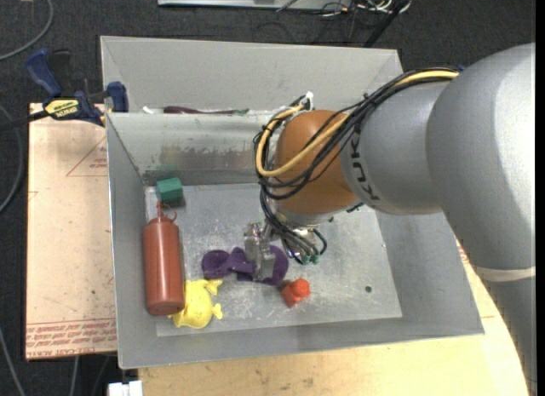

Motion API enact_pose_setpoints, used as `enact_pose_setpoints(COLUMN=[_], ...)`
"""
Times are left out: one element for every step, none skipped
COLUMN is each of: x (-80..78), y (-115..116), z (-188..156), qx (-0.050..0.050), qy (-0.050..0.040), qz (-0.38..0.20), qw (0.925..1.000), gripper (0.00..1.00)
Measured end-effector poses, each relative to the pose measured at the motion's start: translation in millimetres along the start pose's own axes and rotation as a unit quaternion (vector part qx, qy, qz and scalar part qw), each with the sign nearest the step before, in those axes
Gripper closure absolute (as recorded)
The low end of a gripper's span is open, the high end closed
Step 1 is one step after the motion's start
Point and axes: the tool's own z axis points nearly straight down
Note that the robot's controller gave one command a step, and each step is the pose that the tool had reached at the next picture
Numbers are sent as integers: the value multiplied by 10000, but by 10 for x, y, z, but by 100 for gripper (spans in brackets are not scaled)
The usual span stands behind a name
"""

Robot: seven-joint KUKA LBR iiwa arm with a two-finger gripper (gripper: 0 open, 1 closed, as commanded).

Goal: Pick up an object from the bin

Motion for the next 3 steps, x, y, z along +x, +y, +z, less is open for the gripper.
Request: enact_pose_setpoints(x=[-21,-92,-113], y=[19,-11,143], z=[-414,-680,-1573], qx=[-3,-4,-7], qy=[39,-43,21], qz=[-20,85,-140], qw=[10000,10000,9999], gripper=[100,100,100])
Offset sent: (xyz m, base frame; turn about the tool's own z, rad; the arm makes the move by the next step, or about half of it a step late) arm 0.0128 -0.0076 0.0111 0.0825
